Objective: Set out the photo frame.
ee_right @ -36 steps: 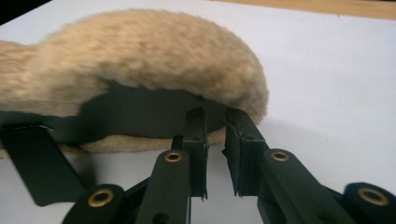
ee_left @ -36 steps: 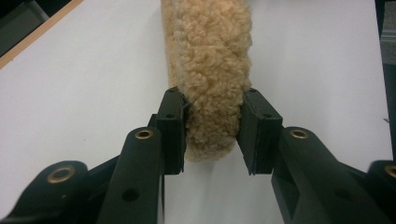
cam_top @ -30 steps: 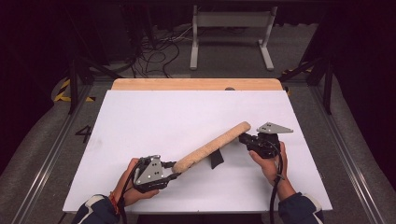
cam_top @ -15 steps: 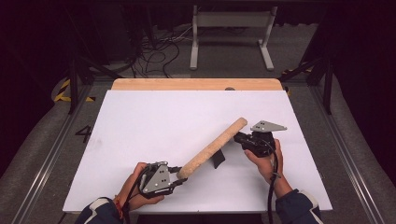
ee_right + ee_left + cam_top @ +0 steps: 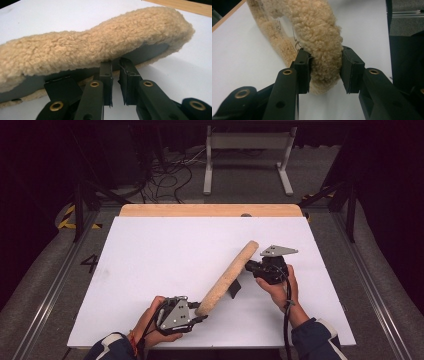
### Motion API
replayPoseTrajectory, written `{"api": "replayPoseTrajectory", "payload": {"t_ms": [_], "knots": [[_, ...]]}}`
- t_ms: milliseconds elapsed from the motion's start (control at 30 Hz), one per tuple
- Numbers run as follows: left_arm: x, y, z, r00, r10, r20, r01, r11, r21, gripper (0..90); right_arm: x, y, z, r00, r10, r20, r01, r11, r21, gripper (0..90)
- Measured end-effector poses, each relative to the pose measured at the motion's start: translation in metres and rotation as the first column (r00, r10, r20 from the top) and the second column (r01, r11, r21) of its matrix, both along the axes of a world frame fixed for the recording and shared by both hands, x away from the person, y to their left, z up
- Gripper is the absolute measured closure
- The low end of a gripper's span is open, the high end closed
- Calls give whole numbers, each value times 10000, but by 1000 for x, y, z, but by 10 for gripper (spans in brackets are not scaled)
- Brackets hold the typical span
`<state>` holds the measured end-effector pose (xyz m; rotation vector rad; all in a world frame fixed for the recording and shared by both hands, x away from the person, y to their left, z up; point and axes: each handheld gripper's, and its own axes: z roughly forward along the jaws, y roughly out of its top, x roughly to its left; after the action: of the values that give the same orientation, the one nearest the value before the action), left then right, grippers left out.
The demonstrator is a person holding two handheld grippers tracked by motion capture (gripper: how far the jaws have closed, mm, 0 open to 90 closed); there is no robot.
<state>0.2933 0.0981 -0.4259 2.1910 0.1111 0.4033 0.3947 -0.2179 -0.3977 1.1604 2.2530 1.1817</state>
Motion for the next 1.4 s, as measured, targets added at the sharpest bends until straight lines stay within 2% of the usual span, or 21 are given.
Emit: {"api": "replayPoseTrajectory", "payload": {"t_ms": [67, 133, 233, 333, 467, 633, 733, 833, 967, 1033, 1100, 1200, 1233, 1400], "knots": [[-1, -1, 0, 10000, 10, -45, -10, 10000, 6, 633, 1, 2, 2, 9998, 94, -158, -93, 10000, 25, 794], [-1, -4, 0, 10000, -29, -69, 28, 10000, -82, 630, 2, 3, 4, 9993, 155, -348, -148, 9996, 221, 729], [-2, -6, -1, 9999, -79, -114, 78, 9999, -92, 629, 0, 7, 7, 9997, 168, -194, -168, 9999, 14, 706], [-1, -7, -1, 9997, -103, -224, 99, 9998, -158, 628, -5, 5, 10, 9977, 388, -548, -350, 9970, 689, 696], [-1, -8, -1, 9994, -107, -340, 100, 9997, -213, 629, -17, 1, 19, 9897, 1230, -735, -1138, 9864, 1187, 662], [-1, -10, -2, 9988, -239, -433, 227, 9993, -284, 628, -26, 13, 27, 9782, 1614, -1309, -1422, 9792, 1449, 493], [-3, -14, -3, 9989, -247, -402, 238, 9995, -227, 621, -24, 22, 28, 9715, 1580, -1765, -1258, 9754, 1809, 375], [-3, -17, -3, 9986, -312, -432, 302, 9992, -244, 614, -19, 30, 28, 9663, 1314, -2212, -906, 9784, 1856, 313], [-3, -22, -5, 9979, -446, -460, 433, 9986, -295, 616, -10, 36, 27, 9558, 549, -2888, 44, 9796, 2008, 256], [-4, -25, -5, 9977, -486, -471, 471, 9984, -313, 616, -7, 40, 27, 9526, 247, -3031, 341, 9818, 1871, 247], [-4, -29, -5, 9975, -558, -438, 547, 9982, -248, 615, -3, 46, 25, 9440, 67, -3299, 493, 9857, 1611, 248], [-3, -33, -6, 9973, -591, -427, 580, 9980, -263, 610, 5, 55, 19, 9243, -224, -3810, 759, 9891, 1261, 257], [-2, -33, -6, 9971, -616, -449, 605, 9978, -266, 607, 7, 57, 17, 9214, -312, -3874, 829, 9896, 1174, 257], [-1, -26, -6, 9948, -837, -577, 820, 9961, -311, 601, 12, 57, 16, 9022, -99, -4312, 584, 9933, 993, 292]]}}
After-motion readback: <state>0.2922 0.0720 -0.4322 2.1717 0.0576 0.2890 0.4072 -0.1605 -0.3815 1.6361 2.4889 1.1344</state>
